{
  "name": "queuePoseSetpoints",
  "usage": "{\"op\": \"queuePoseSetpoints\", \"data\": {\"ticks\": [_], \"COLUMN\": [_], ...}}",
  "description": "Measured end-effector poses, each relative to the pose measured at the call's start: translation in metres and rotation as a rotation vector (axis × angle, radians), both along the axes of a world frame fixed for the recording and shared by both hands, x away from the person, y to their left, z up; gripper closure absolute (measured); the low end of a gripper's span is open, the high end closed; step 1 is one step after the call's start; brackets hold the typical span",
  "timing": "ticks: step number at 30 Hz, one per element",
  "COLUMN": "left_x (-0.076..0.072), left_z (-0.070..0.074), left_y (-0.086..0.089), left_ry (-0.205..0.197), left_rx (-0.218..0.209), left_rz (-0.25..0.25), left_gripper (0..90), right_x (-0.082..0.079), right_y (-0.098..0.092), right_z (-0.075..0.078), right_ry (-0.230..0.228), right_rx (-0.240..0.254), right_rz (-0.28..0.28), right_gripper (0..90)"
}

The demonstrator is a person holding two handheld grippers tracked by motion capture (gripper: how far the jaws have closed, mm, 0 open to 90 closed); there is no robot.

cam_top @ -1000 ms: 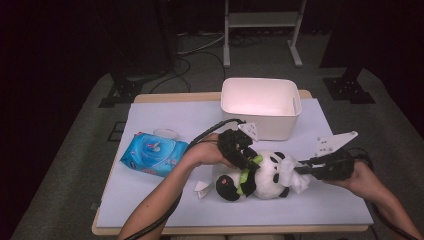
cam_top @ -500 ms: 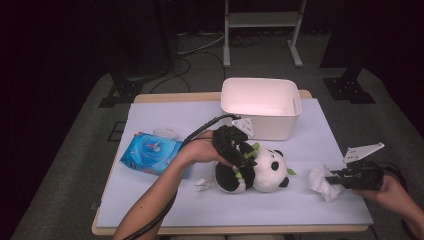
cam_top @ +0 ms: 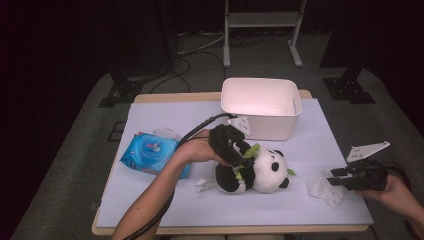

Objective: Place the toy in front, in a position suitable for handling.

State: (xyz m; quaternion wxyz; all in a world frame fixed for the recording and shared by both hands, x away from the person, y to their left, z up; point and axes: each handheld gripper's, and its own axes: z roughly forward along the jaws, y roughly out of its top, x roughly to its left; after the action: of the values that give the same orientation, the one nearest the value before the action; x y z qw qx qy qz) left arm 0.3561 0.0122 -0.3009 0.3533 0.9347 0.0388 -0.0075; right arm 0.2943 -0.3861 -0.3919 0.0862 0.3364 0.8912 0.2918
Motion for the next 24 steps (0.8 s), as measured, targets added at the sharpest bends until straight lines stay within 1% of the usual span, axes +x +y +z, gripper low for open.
{"op": "queuePoseSetpoints", "data": {"ticks": [7,9,13,16,19,20,22,24], "left_x": [0.001,0.001,0.001,0.001,0.002,0.002,0.003,0.003], "left_z": [-0.001,-0.002,-0.003,-0.004,-0.004,-0.004,-0.004,-0.003], "left_y": [0.013,0.017,0.026,0.031,0.038,0.039,0.043,0.049], "left_ry": [0.004,0.002,0.004,0.008,0.013,0.013,0.012,0.015], "left_rx": [-0.015,-0.023,-0.046,-0.047,-0.060,-0.062,-0.066,-0.075], "left_rz": [0.011,0.022,0.033,0.044,0.057,0.060,0.070,0.082], "left_gripper": [41.2,40.4,39.7,39.0,38.3,38.3,37.6,37.0], "right_x": [0.008,0.011,0.016,0.020,0.024,0.026,0.028,0.032], "right_y": [0.011,0.015,0.023,0.028,0.033,0.034,0.037,0.041], "right_z": [0.006,0.010,0.014,0.017,0.019,0.020,0.022,0.024], "right_ry": [-0.013,-0.017,-0.021,-0.019,-0.017,-0.023,-0.019,-0.024], "right_rx": [0.027,0.042,0.056,0.065,0.076,0.073,0.087,0.089], "right_rz": [0.033,0.042,0.060,0.068,0.077,0.075,0.082,0.087], "right_gripper": [58.8,57.1,53.6,51.0,48.5,46.7,46.5,45.2]}}
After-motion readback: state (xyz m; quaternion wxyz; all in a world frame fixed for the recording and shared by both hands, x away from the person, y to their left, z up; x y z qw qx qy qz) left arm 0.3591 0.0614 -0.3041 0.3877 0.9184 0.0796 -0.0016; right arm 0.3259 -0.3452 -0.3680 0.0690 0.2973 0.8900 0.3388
